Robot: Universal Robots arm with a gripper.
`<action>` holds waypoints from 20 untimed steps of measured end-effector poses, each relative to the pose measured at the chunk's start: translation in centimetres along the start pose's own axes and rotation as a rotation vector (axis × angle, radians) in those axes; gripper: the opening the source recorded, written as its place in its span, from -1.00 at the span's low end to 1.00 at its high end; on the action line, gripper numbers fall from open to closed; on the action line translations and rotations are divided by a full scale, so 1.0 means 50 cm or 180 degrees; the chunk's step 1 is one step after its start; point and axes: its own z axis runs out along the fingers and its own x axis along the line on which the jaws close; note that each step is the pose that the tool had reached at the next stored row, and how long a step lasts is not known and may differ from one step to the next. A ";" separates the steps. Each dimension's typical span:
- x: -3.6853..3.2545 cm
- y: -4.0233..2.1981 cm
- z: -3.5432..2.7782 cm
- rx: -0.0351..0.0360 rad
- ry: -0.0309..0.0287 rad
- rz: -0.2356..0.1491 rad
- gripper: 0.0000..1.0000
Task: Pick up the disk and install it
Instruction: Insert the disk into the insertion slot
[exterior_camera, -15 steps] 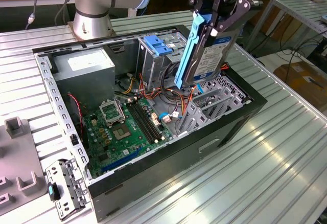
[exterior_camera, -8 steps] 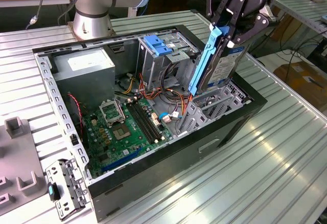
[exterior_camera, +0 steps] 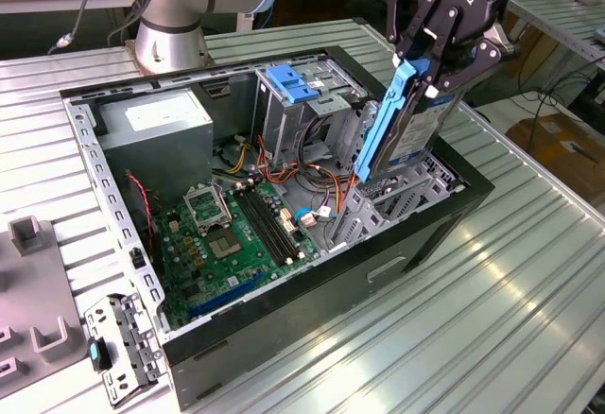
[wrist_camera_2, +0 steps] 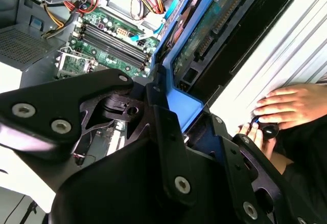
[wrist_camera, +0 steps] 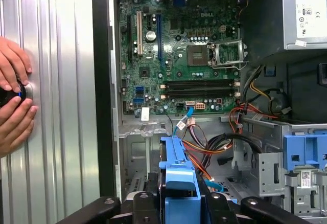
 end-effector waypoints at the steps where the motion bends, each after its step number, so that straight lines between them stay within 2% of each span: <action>1: 0.006 0.000 0.003 0.0000 -0.0001 0.0000 -0.26; 3: 0.009 0.000 0.005 0.0000 -0.0001 0.0000 -0.26; 14: 0.007 -0.003 0.008 0.0000 0.0000 0.0000 -0.26; 20: 0.007 -0.003 0.015 0.0000 0.0000 0.0000 -0.26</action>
